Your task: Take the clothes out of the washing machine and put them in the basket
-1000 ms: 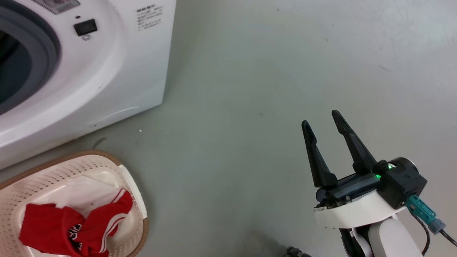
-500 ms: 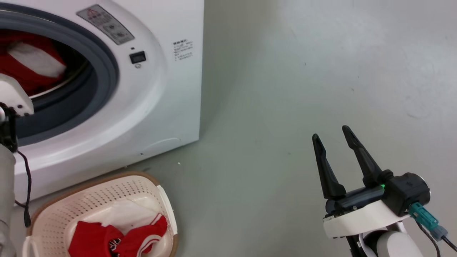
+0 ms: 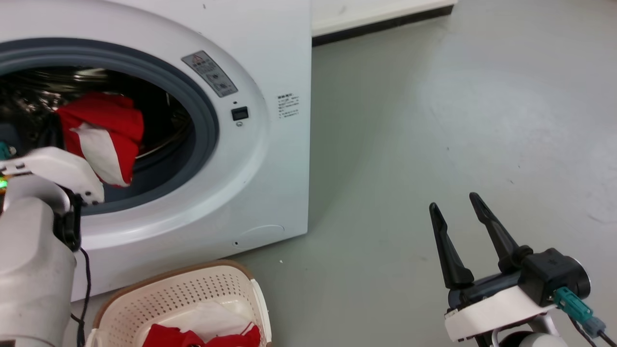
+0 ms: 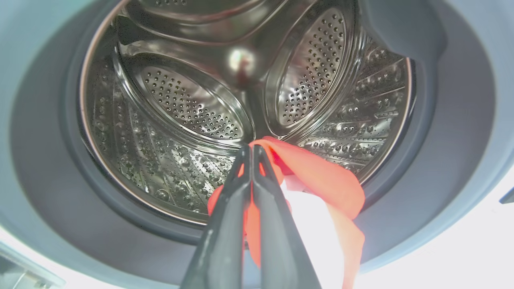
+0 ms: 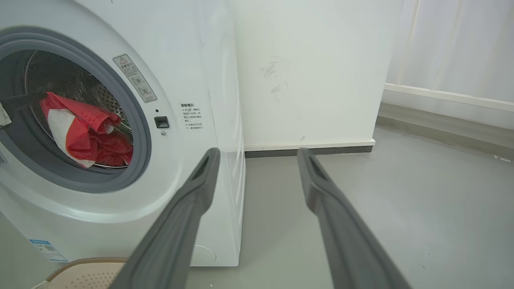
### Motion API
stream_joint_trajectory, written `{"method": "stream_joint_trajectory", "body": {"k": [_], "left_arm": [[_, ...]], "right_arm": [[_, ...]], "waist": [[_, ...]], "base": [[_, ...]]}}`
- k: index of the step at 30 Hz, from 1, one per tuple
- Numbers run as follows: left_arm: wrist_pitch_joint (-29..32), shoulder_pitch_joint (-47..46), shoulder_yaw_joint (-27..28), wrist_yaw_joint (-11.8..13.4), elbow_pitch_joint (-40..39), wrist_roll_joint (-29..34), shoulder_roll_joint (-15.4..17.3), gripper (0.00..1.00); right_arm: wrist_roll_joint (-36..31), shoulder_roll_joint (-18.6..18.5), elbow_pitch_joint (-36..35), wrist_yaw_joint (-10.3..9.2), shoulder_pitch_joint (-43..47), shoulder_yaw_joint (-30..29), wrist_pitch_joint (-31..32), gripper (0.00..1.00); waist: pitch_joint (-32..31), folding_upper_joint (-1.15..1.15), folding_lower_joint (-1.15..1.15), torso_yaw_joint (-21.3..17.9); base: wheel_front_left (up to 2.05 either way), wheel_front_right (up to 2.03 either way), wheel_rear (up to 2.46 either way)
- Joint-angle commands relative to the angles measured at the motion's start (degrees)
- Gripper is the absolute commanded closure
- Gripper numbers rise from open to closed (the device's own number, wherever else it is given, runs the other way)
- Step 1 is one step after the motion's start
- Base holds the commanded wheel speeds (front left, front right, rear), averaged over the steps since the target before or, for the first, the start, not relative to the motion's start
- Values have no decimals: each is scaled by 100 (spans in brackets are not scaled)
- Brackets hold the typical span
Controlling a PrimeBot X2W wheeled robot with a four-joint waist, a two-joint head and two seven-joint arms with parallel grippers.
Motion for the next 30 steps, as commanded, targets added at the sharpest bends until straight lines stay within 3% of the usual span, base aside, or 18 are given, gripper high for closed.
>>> {"method": "stream_joint_trajectory", "body": {"k": [1, 12, 22, 30], "left_arm": [[-40, 180, 16, -7, -123, -57, -38, 100], [161, 1696, 8, 189, -1833, -180, -145, 100], [930, 3707, 34, 841, -4308, -339, -231, 100], [1417, 5010, -180, 1123, -5262, -505, -465, 100]], "right_arm": [[-62, 6, -36, -4, 108, -8, 33, 0], [-143, 6, -238, -4, 490, -86, 327, 0], [-88, 6, -389, -4, 650, -118, 403, 0], [-123, 6, -433, -4, 599, -80, 417, 0]], "waist": [[-212, 0, 2, 150], [-776, 0, 2, 556], [-842, 0, 2, 840], [-726, 0, 2, 969]], "base": [[0, 0, 0], [0, 0, 0], [0, 0, 0], [0, 0, 0]]}}
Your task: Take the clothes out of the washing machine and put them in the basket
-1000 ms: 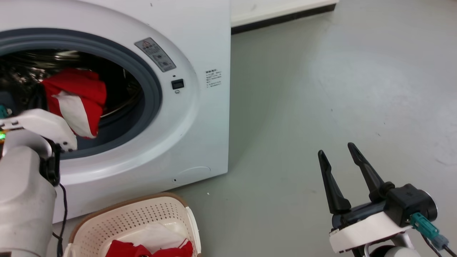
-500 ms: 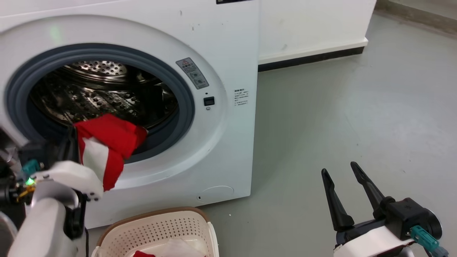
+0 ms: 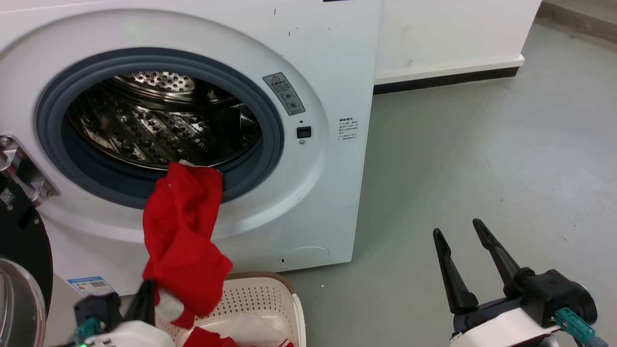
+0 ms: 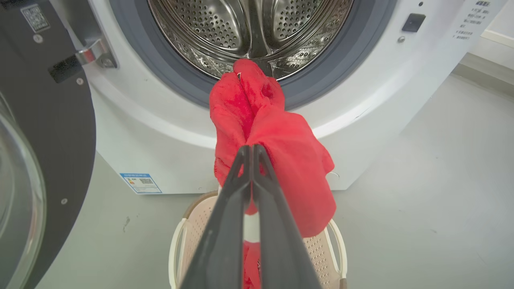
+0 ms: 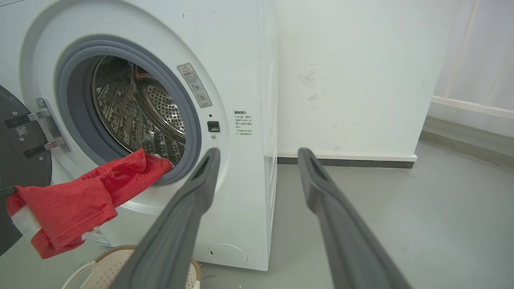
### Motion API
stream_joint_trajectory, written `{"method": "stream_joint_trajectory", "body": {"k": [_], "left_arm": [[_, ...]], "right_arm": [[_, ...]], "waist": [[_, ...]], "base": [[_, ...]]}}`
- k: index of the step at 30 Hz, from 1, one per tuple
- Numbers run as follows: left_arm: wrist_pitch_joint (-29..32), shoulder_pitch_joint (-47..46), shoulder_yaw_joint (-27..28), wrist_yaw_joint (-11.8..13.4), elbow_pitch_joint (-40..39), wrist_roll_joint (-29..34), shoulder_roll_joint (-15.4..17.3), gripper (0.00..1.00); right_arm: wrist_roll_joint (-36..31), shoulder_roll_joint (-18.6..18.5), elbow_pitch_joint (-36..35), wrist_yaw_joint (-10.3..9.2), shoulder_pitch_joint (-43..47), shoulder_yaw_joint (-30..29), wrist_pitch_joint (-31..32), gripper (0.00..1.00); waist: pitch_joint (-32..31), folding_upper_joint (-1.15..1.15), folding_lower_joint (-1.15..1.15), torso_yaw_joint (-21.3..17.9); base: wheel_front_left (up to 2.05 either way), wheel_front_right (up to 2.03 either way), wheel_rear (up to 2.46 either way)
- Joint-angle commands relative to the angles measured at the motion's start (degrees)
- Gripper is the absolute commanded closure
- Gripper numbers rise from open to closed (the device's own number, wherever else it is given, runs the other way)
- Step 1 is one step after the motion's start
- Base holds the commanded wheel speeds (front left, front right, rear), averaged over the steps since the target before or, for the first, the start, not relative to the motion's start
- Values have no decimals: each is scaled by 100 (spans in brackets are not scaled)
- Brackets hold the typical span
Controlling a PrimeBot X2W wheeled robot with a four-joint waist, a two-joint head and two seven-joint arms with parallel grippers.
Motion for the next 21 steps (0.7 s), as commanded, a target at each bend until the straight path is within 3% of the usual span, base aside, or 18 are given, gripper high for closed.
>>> {"method": "stream_joint_trajectory", "body": {"k": [1, 9, 21], "left_arm": [[30, 172, -56, 24, -63, -43, -97, 100], [114, 719, -417, -31, 155, -194, -438, 100], [-303, 275, -483, -283, 1531, -396, -740, 100]], "right_arm": [[3, 6, -20, -4, -45, 25, 26, 0], [-33, 6, -16, -4, -186, 77, 7, 0], [-17, 6, -132, -4, -570, 132, -76, 0]], "waist": [[61, 0, 0, 11], [358, 0, 0, 9], [1266, 0, 0, -364]], "base": [[0, 0, 0], [0, 0, 0], [0, 0, 0]]}}
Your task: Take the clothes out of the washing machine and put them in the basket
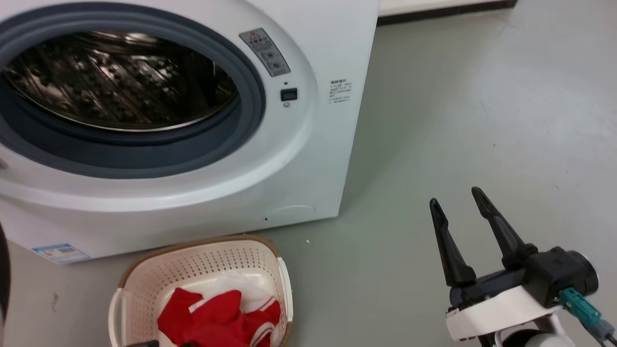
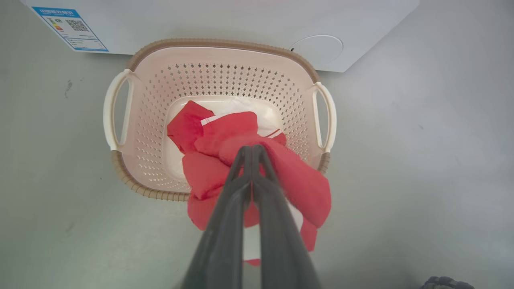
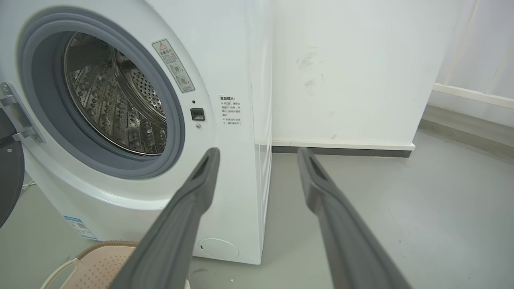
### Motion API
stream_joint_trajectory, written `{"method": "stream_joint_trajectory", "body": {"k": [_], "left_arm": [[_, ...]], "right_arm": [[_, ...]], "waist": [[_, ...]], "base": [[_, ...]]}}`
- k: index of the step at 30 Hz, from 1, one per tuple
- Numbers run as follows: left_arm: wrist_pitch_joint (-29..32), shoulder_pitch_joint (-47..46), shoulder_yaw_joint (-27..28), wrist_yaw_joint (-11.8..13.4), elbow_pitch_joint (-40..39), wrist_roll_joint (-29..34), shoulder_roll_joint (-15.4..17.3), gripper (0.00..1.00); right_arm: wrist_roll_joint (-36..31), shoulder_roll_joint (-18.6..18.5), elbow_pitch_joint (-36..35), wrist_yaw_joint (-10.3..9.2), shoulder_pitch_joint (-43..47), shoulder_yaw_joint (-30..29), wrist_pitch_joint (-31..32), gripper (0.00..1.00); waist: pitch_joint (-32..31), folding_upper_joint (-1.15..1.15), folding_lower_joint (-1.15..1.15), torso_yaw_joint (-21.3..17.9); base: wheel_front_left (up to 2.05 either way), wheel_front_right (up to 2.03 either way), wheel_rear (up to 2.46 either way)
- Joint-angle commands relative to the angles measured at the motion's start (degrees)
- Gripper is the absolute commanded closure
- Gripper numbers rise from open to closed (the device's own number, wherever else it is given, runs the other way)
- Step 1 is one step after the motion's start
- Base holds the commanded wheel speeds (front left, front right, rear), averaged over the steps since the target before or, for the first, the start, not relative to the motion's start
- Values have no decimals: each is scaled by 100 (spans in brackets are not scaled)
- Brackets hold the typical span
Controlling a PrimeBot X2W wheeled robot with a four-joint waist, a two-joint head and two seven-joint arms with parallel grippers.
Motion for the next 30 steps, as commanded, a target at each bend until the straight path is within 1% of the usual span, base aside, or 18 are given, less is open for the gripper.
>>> {"method": "stream_joint_trajectory", "body": {"k": [1, 10, 19, 21, 23, 27, 30], "left_arm": [[-89, -287, 28, -51, 219, -14, 12, 100], [-498, -1665, 194, -329, 1831, 15, 229, 100], [-857, -2906, 275, -523, 3240, 50, 422, 100], [-873, -3136, 295, -529, 3555, 22, 424, 100], [-883, -3343, 305, -594, 3873, -12, 417, 100], [-911, -3649, 274, -634, 4255, 14, 456, 100], [-783, -3895, 192, -695, 4609, 61, 406, 100]], "right_arm": [[36, 8, -50, -4, -151, 24, -49, 0], [77, 8, -141, -4, -610, 123, -244, 0], [184, 9, -103, -4, -899, 207, -463, 0], [196, 8, -93, -4, -919, 237, -491, 0], [211, 8, -82, -4, -967, 285, -526, 0], [223, 8, -69, -4, -1028, 353, -562, 0], [236, 8, -60, -4, -1094, 381, -606, 0]], "waist": [[409, 0, -1, -185], [1496, 0, -1, -609], [2199, 0, -1, -921], [2352, 0, -1, -970], [2475, 0, -1, -1018], [2670, 0, -1, -1101], [2840, 0, -1, -1158]], "base": [[0, 0, 0], [0, 0, 0], [0, 0, 0], [0, 0, 0], [0, 0, 0], [0, 0, 0], [0, 0, 0]]}}
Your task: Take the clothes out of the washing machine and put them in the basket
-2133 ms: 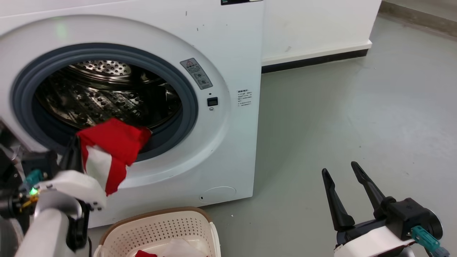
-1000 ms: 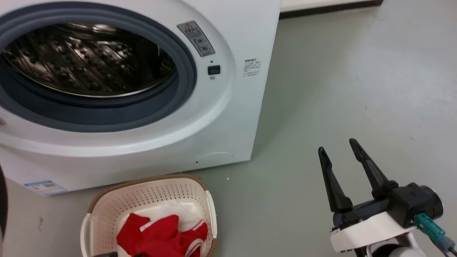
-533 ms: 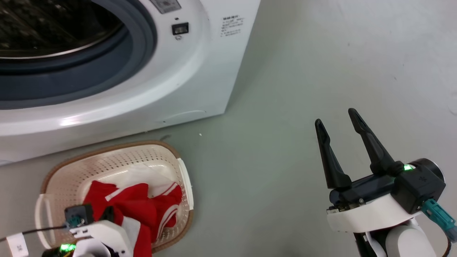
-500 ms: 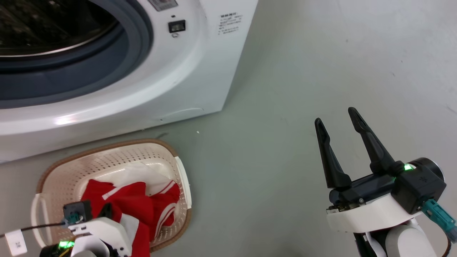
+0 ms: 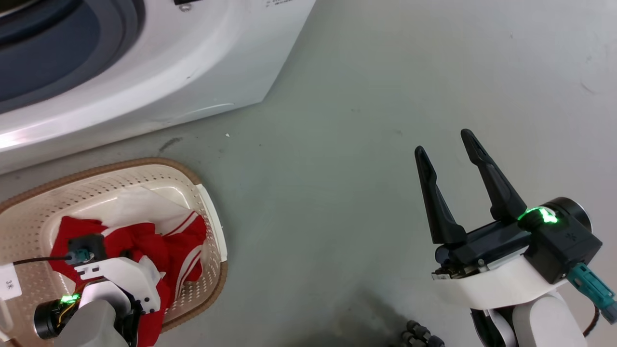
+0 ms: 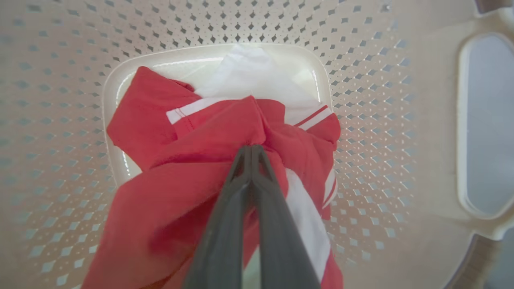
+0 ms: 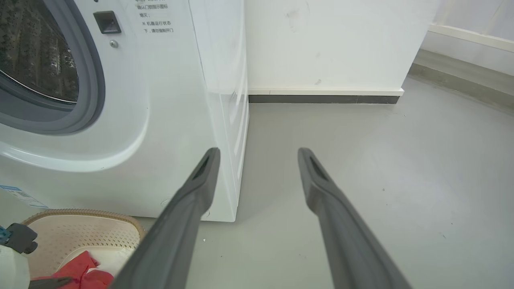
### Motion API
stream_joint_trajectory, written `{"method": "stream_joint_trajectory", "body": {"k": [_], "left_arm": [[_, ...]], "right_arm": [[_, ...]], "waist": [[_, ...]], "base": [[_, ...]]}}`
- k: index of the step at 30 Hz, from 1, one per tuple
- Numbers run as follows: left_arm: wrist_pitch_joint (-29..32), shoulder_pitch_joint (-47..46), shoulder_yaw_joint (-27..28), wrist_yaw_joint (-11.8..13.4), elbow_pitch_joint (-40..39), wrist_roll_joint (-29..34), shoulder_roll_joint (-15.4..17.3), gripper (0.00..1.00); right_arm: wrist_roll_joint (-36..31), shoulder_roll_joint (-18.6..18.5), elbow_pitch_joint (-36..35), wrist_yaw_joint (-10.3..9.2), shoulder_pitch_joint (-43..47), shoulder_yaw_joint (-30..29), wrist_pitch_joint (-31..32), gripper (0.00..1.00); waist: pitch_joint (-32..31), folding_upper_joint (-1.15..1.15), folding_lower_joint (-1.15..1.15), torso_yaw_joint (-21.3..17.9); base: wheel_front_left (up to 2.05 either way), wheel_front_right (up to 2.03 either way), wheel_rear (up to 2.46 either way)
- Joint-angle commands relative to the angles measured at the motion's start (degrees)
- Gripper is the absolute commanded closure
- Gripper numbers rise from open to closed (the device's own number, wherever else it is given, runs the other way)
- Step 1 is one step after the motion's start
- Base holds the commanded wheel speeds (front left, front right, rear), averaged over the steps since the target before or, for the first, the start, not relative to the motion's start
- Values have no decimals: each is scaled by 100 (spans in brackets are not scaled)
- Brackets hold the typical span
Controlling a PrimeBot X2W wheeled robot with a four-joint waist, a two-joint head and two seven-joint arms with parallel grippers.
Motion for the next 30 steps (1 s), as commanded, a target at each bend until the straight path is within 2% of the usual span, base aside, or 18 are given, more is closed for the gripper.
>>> {"method": "stream_joint_trajectory", "body": {"k": [1, 6, 7, 10, 11, 12, 20, 30], "left_arm": [[31, -90, -17, -6, 105, 35, -6, 100], [414, -274, 7, -58, 525, -106, -93, 100], [532, -291, -5, -89, 574, -113, -98, 97], [728, -339, -7, -87, 653, -161, -105, 51], [783, -338, 9, -89, 674, -187, -121, 5], [813, -335, 29, -72, 691, -221, -130, 0], [572, -124, 26, -136, 740, -306, -274, 0], [-224, 343, -59, -345, 704, -296, -561, 0]], "right_arm": [[24, 11, 13, -4, -119, 21, -45, 0], [73, 11, 91, -4, -154, 88, -100, 0], [81, 11, 104, -4, -161, 93, -109, 0], [81, 11, 148, -4, -170, 86, -138, 0], [83, 10, 163, -4, -168, 80, -146, 0], [82, 11, 183, -4, -166, 72, -144, 0], [40, 10, 336, -4, -91, 24, -137, 0], [-102, 8, 575, -4, 291, -122, 108, 0]], "waist": [[145, 0, -1, -94], [216, 0, -1, -175], [217, 0, -1, -185], [195, 0, -1, -196], [178, 0, -1, -192], [150, 0, -1, -186], [-484, 0, -1, -19], [-1939, 0, -1, 477]], "base": [[0, 0, 0], [0, 0, 0], [0, 0, 0], [0, 0, 0], [0, 0, 0], [0, 0, 0], [0, 0, 0], [0, 0, 0]]}}
